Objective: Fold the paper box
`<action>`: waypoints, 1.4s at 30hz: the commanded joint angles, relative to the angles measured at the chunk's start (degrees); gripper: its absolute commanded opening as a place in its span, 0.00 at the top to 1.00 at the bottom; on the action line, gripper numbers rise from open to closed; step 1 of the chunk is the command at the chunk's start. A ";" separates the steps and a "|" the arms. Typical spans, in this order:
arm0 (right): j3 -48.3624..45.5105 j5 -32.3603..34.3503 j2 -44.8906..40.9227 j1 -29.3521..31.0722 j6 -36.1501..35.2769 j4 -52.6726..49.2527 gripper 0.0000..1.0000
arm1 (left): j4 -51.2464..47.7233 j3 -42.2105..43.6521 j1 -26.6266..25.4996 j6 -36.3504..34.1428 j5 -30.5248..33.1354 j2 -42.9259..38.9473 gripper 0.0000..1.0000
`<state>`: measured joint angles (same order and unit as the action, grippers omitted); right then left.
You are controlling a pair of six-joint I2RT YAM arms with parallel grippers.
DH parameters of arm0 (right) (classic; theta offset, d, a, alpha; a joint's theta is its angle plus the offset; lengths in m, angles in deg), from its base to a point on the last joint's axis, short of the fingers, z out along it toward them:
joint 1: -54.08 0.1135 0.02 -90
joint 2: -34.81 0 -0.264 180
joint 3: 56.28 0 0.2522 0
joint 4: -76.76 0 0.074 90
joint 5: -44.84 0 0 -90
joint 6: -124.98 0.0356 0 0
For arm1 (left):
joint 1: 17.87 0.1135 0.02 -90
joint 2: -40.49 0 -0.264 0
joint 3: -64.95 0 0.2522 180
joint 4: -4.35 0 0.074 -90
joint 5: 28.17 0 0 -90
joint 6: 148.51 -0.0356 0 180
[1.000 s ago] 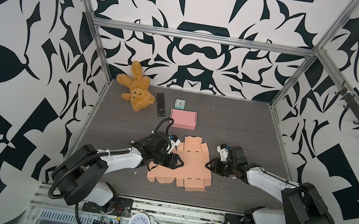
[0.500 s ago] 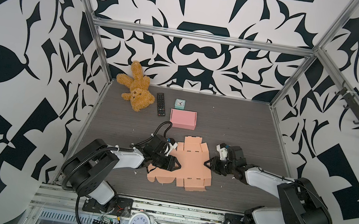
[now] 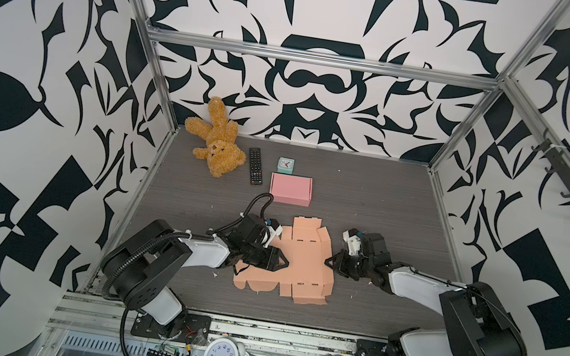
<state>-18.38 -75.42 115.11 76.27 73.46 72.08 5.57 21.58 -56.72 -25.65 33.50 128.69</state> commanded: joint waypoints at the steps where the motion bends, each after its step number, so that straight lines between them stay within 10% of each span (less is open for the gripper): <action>1: 1.78 1.46 -1.71 -0.14 -2.28 -4.71 0.95 | -1.40 1.25 0.27 0.19 0.49 -1.89 0.50; 21: 15.76 9.13 -13.94 0.19 -17.64 -35.82 0.99 | -10.37 -5.02 4.79 -2.76 0.52 -11.28 0.50; 42: 25.14 13.21 -8.52 5.77 -25.53 -41.04 1.00 | -11.00 -18.91 8.80 -6.30 2.60 7.84 0.87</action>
<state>4.39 -63.29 106.23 81.67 49.86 31.62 -4.57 4.49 -48.13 -30.37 35.07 134.83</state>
